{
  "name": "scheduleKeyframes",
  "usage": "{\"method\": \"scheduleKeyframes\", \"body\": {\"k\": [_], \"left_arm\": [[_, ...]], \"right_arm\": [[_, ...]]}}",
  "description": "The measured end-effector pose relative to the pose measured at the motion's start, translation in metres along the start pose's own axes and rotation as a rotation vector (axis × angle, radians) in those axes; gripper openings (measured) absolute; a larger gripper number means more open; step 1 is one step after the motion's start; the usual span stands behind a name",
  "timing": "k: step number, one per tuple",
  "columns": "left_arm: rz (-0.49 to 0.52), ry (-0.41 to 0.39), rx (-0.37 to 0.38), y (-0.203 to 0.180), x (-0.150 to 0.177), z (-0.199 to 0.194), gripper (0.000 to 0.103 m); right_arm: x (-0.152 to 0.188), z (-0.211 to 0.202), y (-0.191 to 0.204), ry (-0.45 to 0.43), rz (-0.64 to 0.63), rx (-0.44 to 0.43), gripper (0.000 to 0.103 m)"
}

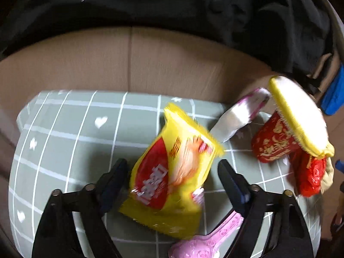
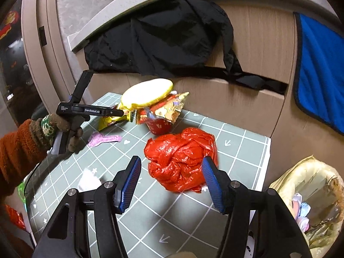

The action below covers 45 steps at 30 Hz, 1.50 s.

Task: Collect trash
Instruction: 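Move both grippers back to the table and close the left gripper on the yellow wafer packet, then hold the wafer packet in the left gripper while the right gripper grasps the pink plastic toy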

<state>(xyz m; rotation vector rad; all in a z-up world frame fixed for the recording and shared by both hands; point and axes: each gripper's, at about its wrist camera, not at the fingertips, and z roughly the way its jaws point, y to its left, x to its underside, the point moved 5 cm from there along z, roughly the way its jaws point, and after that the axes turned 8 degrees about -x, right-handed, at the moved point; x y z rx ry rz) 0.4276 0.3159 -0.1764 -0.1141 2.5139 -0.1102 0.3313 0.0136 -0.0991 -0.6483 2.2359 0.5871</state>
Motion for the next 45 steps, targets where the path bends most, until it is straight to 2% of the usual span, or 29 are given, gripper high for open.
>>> {"method": "scheduleKeyframes", "body": {"k": [4,7,9,14,19,24,27,30,33,35,37,41,42,44,45], "left_arm": [[-0.071,-0.012,-0.055,0.005,0.006,-0.006,0.061],[-0.104,-0.014,-0.057,0.005,0.012,-0.012,0.045],[-0.122,-0.027,-0.046,0.004,0.019,-0.022,0.04],[-0.202,-0.09,-0.001,0.004,0.044,-0.068,0.039],[-0.28,-0.152,-0.028,0.022,0.071,-0.125,0.039],[-0.315,-0.223,-0.086,0.042,0.099,-0.175,0.039],[-0.325,-0.267,-0.089,0.053,0.116,-0.197,0.039],[-0.363,-0.314,-0.092,0.065,0.131,-0.215,0.039],[-0.424,-0.33,-0.074,0.08,0.145,-0.224,0.039],[-0.457,-0.329,-0.067,0.09,0.151,-0.224,0.039],[-0.486,-0.327,-0.066,0.1,0.156,-0.224,0.039],[-0.513,-0.325,-0.06,0.111,0.163,-0.223,0.039],[-0.515,-0.321,-0.057,0.113,0.163,-0.222,0.039],[-0.523,-0.322,-0.049,0.115,0.163,-0.22,0.039],[-0.529,-0.322,-0.043,0.115,0.163,-0.219,0.039]], "right_arm": [[0.001,0.004,0.002,-0.002,0.017,-0.028,0.056],[0.0,0.002,0.01,-0.007,-0.001,-0.036,0.056],[-0.002,-0.001,0.017,-0.014,-0.013,-0.047,0.056],[-0.014,-0.006,0.04,-0.024,-0.077,-0.07,0.056],[-0.023,0.021,0.08,0.048,-0.162,-0.18,0.056],[-0.036,0.081,0.127,0.175,-0.262,-0.353,0.056],[-0.039,0.125,0.153,0.265,-0.319,-0.418,0.056],[-0.038,0.158,0.169,0.338,-0.41,-0.412,0.056],[-0.04,0.191,0.172,0.39,-0.493,-0.363,0.056],[-0.043,0.205,0.165,0.425,-0.472,-0.351,0.056],[-0.044,0.218,0.153,0.465,-0.396,-0.364,0.056],[-0.032,0.211,0.141,0.48,-0.28,-0.371,0.058],[-0.028,0.206,0.143,0.492,-0.261,-0.397,0.058],[-0.02,0.188,0.156,0.526,-0.231,-0.504,0.057],[-0.017,0.179,0.163,0.52,-0.25,-0.525,0.056]]}}
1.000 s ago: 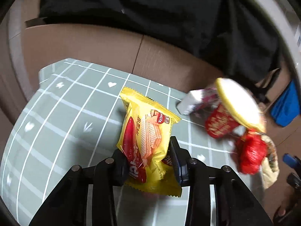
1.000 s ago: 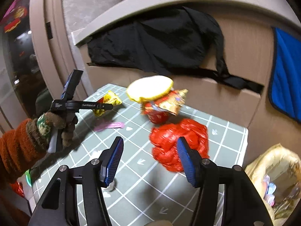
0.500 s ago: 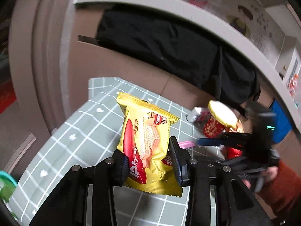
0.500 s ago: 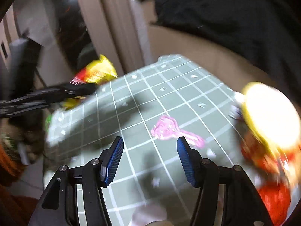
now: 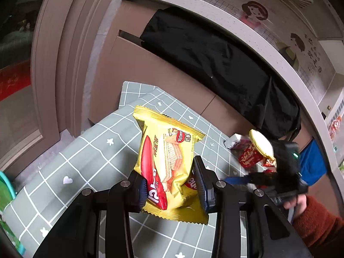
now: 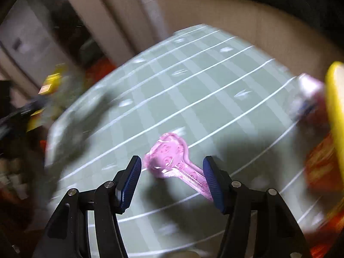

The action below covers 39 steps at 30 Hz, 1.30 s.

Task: Collect trash
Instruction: 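Hold the wafer packet in the left gripper while the right gripper grasps the pink plastic toy, then carry the wafer packet in the left gripper while the right gripper carries the pink toy over the bin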

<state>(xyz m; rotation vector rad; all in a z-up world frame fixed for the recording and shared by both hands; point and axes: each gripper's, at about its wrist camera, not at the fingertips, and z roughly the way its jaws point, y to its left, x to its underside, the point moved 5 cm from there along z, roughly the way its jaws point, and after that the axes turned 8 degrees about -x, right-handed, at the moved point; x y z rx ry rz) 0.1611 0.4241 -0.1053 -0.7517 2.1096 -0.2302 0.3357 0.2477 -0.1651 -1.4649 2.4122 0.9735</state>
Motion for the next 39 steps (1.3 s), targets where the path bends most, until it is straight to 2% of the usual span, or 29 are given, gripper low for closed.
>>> {"method": "scheduleKeyframes", "body": {"k": [2,3,5,8,12,15,17,20,24,29,34,39], "left_arm": [[-0.007,0.001,0.004,-0.001,0.0,0.001,0.039],[-0.01,0.002,0.006,-0.001,0.0,0.002,0.039],[-0.01,0.007,0.013,-0.002,0.001,0.002,0.039],[-0.001,0.007,0.008,-0.003,0.002,0.002,0.039],[-0.005,0.009,-0.003,-0.004,0.002,0.002,0.039],[0.001,0.015,-0.009,-0.007,0.002,0.004,0.039],[0.009,0.013,-0.01,-0.013,0.001,0.002,0.039],[0.039,-0.004,-0.003,-0.029,-0.005,-0.004,0.039],[0.113,-0.067,0.02,-0.069,-0.017,-0.022,0.039],[0.236,-0.176,0.05,-0.144,-0.031,-0.047,0.039],[0.343,-0.244,0.106,-0.225,-0.03,-0.063,0.039],[0.419,-0.253,0.158,-0.292,-0.011,-0.065,0.039]], "right_arm": [[0.0,-0.006,0.013,-0.015,-0.073,0.055,0.056],[-0.001,-0.009,0.021,-0.022,-0.147,0.112,0.056],[-0.003,-0.008,0.028,-0.015,-0.247,0.164,0.056],[0.0,0.0,0.034,0.028,-0.338,0.169,0.056],[-0.008,0.018,0.022,0.058,-0.359,0.217,0.056],[-0.008,0.029,0.015,0.083,-0.329,0.213,0.055],[-0.007,0.028,0.017,0.083,-0.32,0.211,0.044],[-0.008,0.008,0.028,0.011,-0.327,0.228,0.044],[-0.014,-0.049,0.051,-0.129,-0.307,0.255,0.044],[-0.009,-0.136,0.076,-0.304,-0.281,0.336,0.044],[0.015,-0.219,0.083,-0.462,-0.239,0.422,0.044],[0.054,-0.285,0.072,-0.583,-0.145,0.471,0.044]]}}
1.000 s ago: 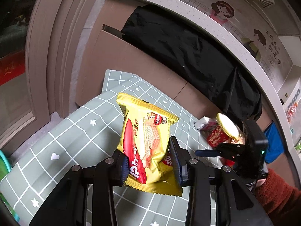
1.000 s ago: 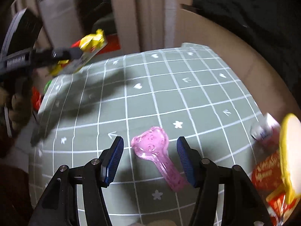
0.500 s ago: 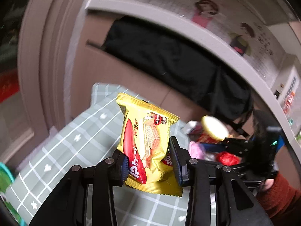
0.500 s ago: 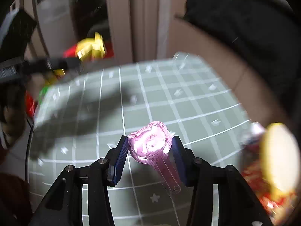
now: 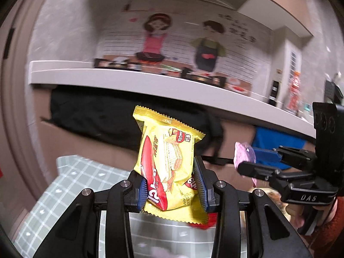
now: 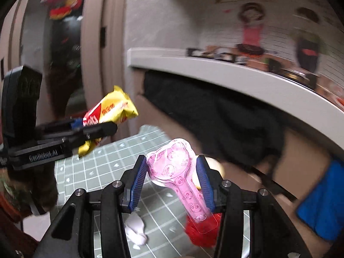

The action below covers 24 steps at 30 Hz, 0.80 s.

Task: Collect trash
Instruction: 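Carry the wafer packet in the left gripper while the right gripper carries the pink toy over the bin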

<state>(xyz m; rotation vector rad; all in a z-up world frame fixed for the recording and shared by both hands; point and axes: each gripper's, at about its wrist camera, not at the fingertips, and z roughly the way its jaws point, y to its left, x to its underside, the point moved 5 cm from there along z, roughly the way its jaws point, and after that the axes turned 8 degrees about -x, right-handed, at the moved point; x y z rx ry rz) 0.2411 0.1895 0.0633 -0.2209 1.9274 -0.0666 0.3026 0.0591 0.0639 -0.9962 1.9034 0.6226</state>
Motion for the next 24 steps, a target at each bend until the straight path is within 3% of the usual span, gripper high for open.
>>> {"method": "scheduleKeyframes", "body": {"k": [4,12,24], "left_arm": [[0.035,0.009,0.038,-0.051,0.002,0.007,0.039],[0.133,0.032,0.144,-0.16,0.018,0.02,0.039],[0.214,0.097,0.276,-0.265,0.043,0.043,0.039]], "right_arm": [[0.015,-0.046,-0.032,-0.052,0.053,0.096,0.044],[0.056,-0.132,-0.094,-0.145,0.213,0.209,0.044],[0.121,-0.202,-0.151,-0.18,0.337,0.369,0.044]]}}
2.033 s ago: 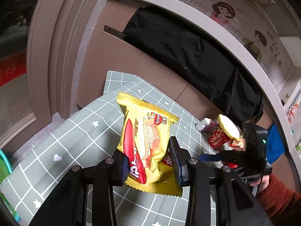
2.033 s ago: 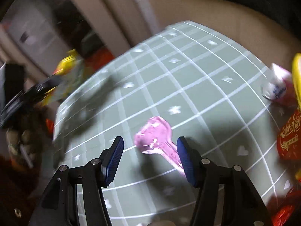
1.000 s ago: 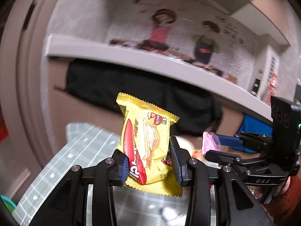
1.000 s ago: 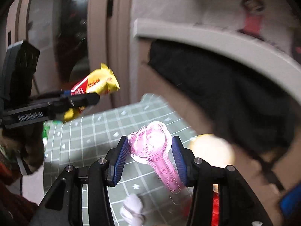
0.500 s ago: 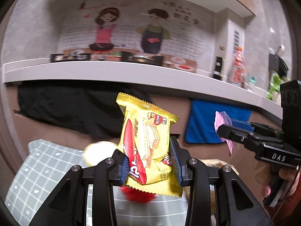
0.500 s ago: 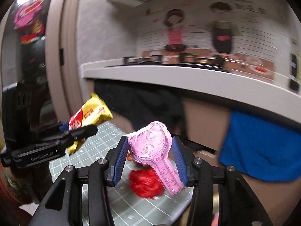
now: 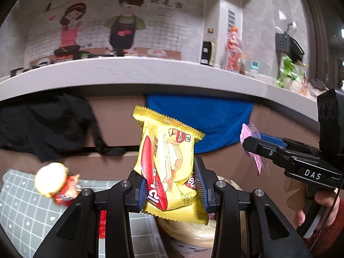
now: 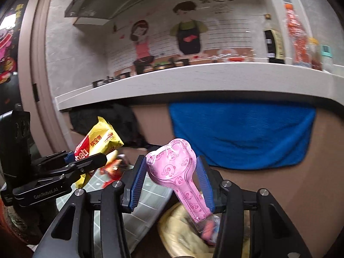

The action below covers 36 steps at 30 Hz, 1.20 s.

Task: Collect trash
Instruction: 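Carry the wafer packet in the left gripper while the right gripper carries the pink toy over the bin, then open both grippers over the yellow bin to drop packet and toy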

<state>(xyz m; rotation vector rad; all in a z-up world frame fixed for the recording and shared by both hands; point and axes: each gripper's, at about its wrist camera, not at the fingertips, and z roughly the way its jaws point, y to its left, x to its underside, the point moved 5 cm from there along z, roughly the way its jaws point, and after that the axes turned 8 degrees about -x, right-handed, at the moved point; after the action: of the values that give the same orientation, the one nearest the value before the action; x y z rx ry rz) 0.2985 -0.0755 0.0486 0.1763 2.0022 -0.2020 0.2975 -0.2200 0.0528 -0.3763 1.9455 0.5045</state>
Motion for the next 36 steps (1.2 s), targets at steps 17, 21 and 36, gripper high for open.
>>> {"method": "scheduleKeyframes", "body": {"k": [17,21,36], "left_arm": [[-0.009,0.134,0.124,-0.047,0.04,0.069,0.039],[-0.007,0.152,0.127,-0.05,0.047,0.076,0.039],[-0.016,0.19,0.145,-0.052,0.052,0.094,0.039]], "right_arm": [[0.041,-0.002,-0.063,0.035,0.089,0.107,0.044],[0.051,0.003,-0.072,0.045,0.121,0.103,0.044],[0.072,0.02,-0.085,0.095,0.157,0.119,0.044]]}}
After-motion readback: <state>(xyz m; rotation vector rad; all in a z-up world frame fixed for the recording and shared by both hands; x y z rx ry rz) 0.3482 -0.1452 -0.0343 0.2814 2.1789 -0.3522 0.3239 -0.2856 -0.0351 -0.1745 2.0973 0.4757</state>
